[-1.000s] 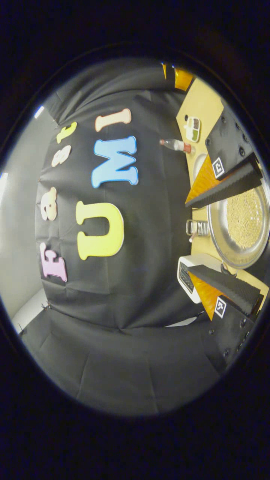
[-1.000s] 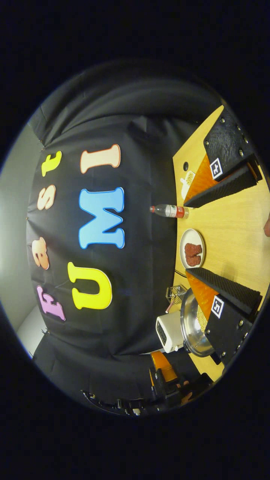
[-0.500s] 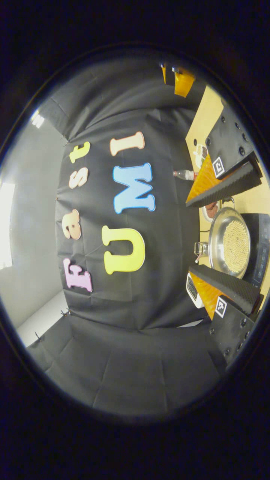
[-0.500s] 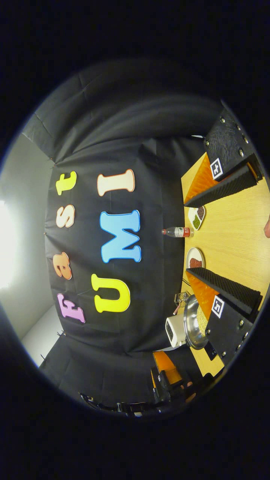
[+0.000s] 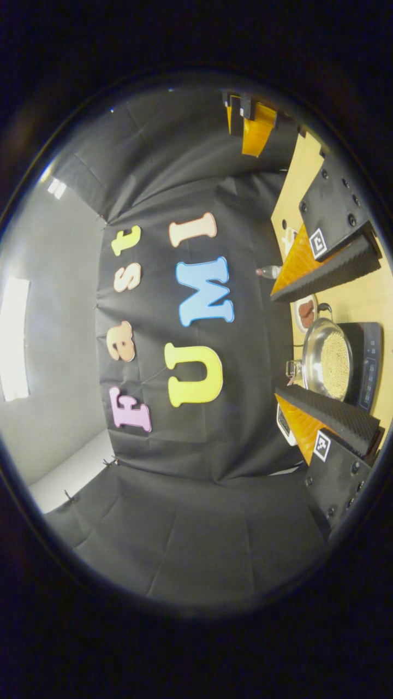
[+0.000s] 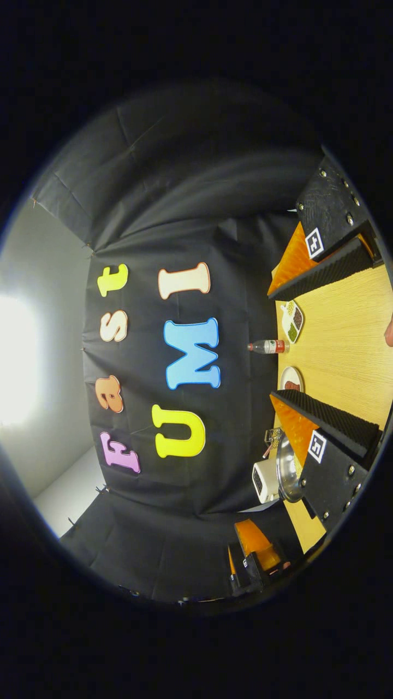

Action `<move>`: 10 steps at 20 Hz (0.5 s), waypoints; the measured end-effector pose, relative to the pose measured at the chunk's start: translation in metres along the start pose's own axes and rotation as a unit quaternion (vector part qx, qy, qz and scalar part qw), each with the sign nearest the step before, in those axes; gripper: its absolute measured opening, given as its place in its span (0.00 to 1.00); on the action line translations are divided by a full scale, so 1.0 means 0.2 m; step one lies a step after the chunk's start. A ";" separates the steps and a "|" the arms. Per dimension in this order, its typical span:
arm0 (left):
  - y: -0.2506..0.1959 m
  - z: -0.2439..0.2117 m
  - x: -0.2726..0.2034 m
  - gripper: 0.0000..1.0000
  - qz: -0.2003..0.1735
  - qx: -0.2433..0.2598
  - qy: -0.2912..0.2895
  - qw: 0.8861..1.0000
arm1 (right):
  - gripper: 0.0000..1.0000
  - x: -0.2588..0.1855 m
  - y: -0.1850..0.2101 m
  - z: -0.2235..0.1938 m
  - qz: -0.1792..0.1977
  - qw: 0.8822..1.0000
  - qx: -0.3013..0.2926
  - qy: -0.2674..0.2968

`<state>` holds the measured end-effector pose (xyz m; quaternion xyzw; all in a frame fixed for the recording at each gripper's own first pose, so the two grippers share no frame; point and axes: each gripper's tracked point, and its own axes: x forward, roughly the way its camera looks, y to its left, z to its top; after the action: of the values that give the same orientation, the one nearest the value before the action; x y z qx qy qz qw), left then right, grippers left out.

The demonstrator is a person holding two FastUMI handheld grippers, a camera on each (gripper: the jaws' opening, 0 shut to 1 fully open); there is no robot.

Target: First push the handle of the pot to place it horizontally, then grasp the pot with both hands and set it on the induction cooktop.

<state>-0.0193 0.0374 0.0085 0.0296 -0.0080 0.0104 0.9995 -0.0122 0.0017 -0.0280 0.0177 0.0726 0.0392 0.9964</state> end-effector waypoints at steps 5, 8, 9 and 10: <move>0.07 0.01 -0.06 0.97 -0.002 -0.002 -0.006 1.000 | 0.98 -0.06 0.05 0.02 -0.011 1.000 0.004 -0.013; 0.09 0.02 -0.07 0.94 0.000 -0.006 -0.007 1.000 | 0.98 -0.07 0.06 0.04 -0.013 1.000 -0.001 -0.018; 0.10 0.02 -0.06 0.93 0.001 -0.003 -0.008 1.000 | 0.98 -0.07 0.07 0.05 -0.013 1.000 -0.001 -0.020; 0.11 0.02 -0.06 0.92 -0.001 -0.001 -0.010 1.000 | 0.98 -0.07 0.07 0.06 -0.014 1.000 -0.001 -0.021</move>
<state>-0.0317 0.0581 0.0143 0.0283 -0.0175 0.0094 0.9994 -0.0257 0.0142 -0.0142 0.0168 0.0520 0.0253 0.9982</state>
